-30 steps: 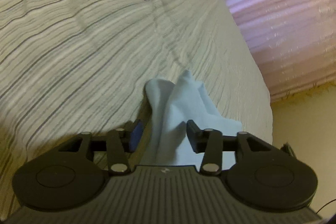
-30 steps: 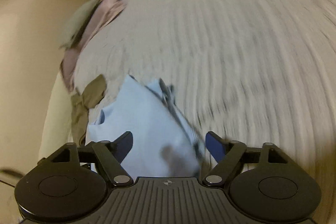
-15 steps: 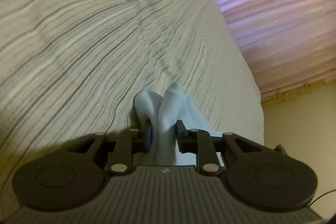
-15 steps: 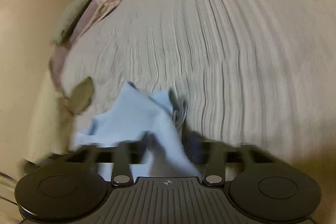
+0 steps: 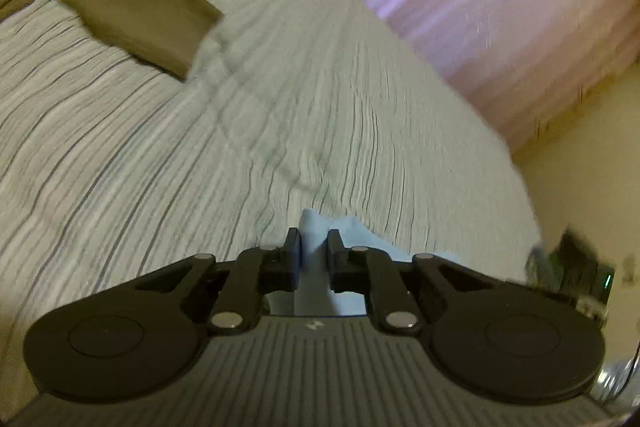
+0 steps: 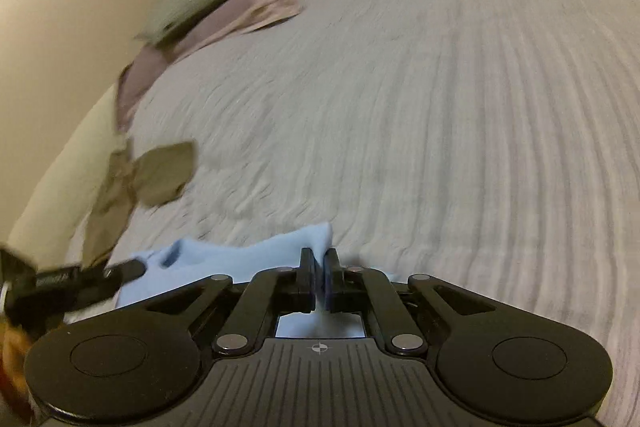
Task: Fold clothes
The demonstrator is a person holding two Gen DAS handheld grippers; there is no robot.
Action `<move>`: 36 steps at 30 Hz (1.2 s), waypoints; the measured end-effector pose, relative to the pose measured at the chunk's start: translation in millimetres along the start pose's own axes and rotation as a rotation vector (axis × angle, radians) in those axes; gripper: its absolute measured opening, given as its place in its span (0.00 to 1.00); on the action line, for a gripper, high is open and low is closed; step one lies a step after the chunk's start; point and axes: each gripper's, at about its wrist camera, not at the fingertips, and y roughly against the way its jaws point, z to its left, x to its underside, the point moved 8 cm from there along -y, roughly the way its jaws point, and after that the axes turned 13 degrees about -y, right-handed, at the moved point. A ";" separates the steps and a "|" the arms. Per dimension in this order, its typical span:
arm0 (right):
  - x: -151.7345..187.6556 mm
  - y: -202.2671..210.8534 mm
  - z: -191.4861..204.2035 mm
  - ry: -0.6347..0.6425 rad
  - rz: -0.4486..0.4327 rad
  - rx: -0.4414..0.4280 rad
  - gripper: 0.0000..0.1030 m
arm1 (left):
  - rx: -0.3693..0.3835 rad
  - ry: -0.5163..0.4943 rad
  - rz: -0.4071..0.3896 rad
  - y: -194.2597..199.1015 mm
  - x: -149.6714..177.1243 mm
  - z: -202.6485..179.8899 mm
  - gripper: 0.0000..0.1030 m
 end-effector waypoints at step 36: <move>109.4 109.8 62.8 0.106 0.299 0.374 0.87 | -0.510 -0.231 0.479 80.3 57.4 -143.2 0.31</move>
